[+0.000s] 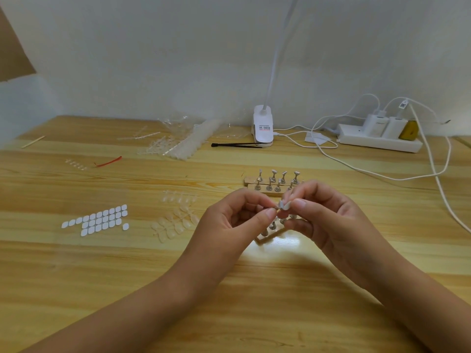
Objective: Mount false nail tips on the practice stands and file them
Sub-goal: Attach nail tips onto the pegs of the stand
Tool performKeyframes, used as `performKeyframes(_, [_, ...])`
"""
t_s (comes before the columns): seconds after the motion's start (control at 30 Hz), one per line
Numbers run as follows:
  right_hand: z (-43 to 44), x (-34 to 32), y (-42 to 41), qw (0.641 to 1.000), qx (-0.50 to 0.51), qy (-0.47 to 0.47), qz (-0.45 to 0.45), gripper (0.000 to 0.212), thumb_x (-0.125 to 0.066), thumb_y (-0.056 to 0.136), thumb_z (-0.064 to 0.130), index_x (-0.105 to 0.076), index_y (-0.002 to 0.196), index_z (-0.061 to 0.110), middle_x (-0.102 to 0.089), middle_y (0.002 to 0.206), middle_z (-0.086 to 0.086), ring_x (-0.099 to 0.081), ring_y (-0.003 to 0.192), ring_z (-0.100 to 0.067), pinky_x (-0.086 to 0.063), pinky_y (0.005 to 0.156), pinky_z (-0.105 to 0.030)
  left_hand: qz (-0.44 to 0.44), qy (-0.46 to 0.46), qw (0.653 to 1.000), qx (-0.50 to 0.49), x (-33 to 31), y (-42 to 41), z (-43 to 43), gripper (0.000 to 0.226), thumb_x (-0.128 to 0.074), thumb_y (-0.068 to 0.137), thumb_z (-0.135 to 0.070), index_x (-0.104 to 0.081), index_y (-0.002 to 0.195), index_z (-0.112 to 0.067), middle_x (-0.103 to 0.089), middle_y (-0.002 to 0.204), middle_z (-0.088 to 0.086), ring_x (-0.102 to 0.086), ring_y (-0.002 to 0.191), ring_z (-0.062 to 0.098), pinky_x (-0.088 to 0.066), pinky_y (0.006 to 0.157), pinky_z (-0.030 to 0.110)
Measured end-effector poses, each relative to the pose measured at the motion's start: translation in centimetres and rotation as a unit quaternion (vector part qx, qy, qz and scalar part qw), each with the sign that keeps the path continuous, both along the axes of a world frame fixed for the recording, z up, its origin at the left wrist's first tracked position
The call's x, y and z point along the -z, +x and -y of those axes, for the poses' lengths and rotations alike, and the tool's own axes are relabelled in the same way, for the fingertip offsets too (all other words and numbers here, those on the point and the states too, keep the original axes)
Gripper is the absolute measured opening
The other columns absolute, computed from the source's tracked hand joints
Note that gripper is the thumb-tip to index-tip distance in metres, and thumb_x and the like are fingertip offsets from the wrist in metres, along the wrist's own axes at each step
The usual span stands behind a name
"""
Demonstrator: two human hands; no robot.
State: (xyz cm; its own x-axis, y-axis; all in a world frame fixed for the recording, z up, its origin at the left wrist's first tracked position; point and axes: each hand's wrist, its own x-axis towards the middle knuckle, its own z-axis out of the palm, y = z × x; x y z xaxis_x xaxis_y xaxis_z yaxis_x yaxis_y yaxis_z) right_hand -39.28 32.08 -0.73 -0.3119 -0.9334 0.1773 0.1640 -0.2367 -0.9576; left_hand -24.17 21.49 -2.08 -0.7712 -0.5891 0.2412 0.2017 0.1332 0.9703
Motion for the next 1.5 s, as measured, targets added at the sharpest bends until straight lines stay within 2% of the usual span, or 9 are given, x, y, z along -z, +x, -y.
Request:
performKeyframes(0.5, [0.08, 0.48, 0.34, 1.000, 0.028, -0.001, 0.007, 0.003, -0.065, 0.080, 0.011, -0.068, 0.082, 0.012, -0.067, 0.079, -0.005, -0.066, 0.075, -0.014, -0.055, 0.073, -0.020, -0.005, -0.004, 1.000, 0.003, 0.35, -0.08, 0.00, 0.008, -0.068, 0.084, -0.026, -0.073, 0.084, -0.033, -0.066, 0.081, -0.006, -0.064, 0.080, 0.007, -0.053, 0.078, 0.018])
performKeyframes(0.57, [0.13, 0.54, 0.41, 1.000, 0.030, -0.003, 0.005, 0.002, -0.070, 0.081, 0.013, -0.069, 0.082, 0.014, -0.067, 0.079, -0.004, -0.067, 0.075, -0.014, -0.055, 0.073, -0.020, -0.005, -0.010, 1.000, 0.000, 0.34, -0.06, -0.02, 0.008, -0.068, 0.084, -0.026, -0.072, 0.084, -0.033, -0.066, 0.082, -0.003, -0.064, 0.080, 0.008, -0.053, 0.077, 0.018])
performKeyframes(0.67, [0.12, 0.67, 0.52, 0.999, 0.037, -0.003, -0.010, 0.011, -0.073, 0.074, 0.022, -0.070, 0.083, 0.017, -0.067, 0.078, -0.003, -0.067, 0.075, -0.014, -0.054, 0.073, -0.021, 0.001, -0.040, 0.999, -0.012, 0.40, 0.07, 0.02, 0.007, -0.068, 0.085, -0.026, -0.072, 0.086, -0.032, -0.066, 0.084, 0.001, -0.063, 0.082, 0.009, -0.053, 0.077, 0.020])
performKeyframes(0.87, [0.23, 1.00, 0.68, 0.999, 0.043, -0.002, -0.029, 0.013, -0.077, 0.076, 0.026, -0.072, 0.084, 0.019, -0.070, 0.079, -0.002, -0.069, 0.077, -0.016, -0.055, 0.074, -0.022, 0.002, -0.124, 0.991, -0.042, 0.43, 0.27, 0.04, 0.010, -0.067, 0.086, -0.023, -0.069, 0.088, -0.032, -0.066, 0.086, -0.006, -0.063, 0.084, 0.010, -0.050, 0.078, 0.019])
performKeyframes(0.97, [0.21, 1.02, 0.89, 0.998, 0.049, -0.005, -0.034, 0.014, -0.076, 0.076, 0.025, -0.071, 0.086, 0.019, -0.070, 0.081, -0.003, -0.069, 0.078, -0.016, -0.055, 0.074, -0.022, 0.004, -0.162, 0.985, -0.054, 0.46, 0.28, 0.02, 0.010, -0.067, 0.087, -0.022, -0.068, 0.090, -0.031, -0.065, 0.088, -0.006, -0.063, 0.086, 0.017, -0.053, 0.081, 0.027])
performKeyframes(1.07, [0.22, 0.90, 0.92, 0.997, 0.059, -0.010, -0.038, 0.018, -0.076, 0.078, 0.021, -0.070, 0.094, 0.020, -0.068, 0.082, -0.002, -0.069, 0.077, -0.018, -0.056, 0.074, -0.024, 0.006, -0.141, 0.989, -0.054, 0.39, 0.28, 0.06, 0.008, -0.068, 0.088, -0.022, -0.069, 0.090, -0.030, -0.066, 0.088, -0.004, -0.064, 0.087, 0.015, -0.052, 0.079, 0.023])
performKeyframes(1.17, [0.12, 0.56, 0.79, 0.996, 0.062, -0.024, -0.063, 0.021, -0.068, 0.081, 0.016, -0.068, 0.102, 0.019, -0.067, 0.082, -0.002, -0.068, 0.076, -0.017, -0.056, 0.073, -0.026, 0.015, -0.067, 0.997, -0.026, 0.21, 0.24, -0.06, 0.009, -0.067, 0.093, -0.020, -0.071, 0.092, -0.028, -0.070, 0.089, -0.001, -0.066, 0.085, 0.011, -0.052, 0.078, 0.019])
performKeyframes(1.33, [-0.10, 0.30, 0.72, 0.993, 0.069, -0.016, -0.093, 0.020, -0.065, 0.079, 0.023, -0.071, 0.095, 0.012, -0.069, 0.081, 0.001, -0.066, 0.078, -0.012, -0.055, 0.073, -0.025, 0.015, -0.033, 0.999, -0.005, 0.04, 0.24, -0.12, 0.015, -0.062, 0.087, -0.033, -0.073, 0.096, -0.030, -0.071, 0.081, -0.008, -0.067, 0.083, 0.005, -0.052, 0.079, 0.017])
performKeyframes(1.5, [-0.21, 0.20, 0.71, 0.992, 0.077, -0.018, -0.101, 0.023, -0.066, 0.078, 0.024, -0.071, 0.097, 0.011, -0.070, 0.081, -0.001, -0.066, 0.077, -0.012, -0.054, 0.072, -0.023, 0.015, -0.031, 0.999, -0.002, 0.08, 0.31, -0.01, 0.019, -0.061, 0.085, -0.036, -0.074, 0.098, -0.031, -0.071, 0.079, -0.009, -0.067, 0.080, 0.002, -0.050, 0.078, 0.015])
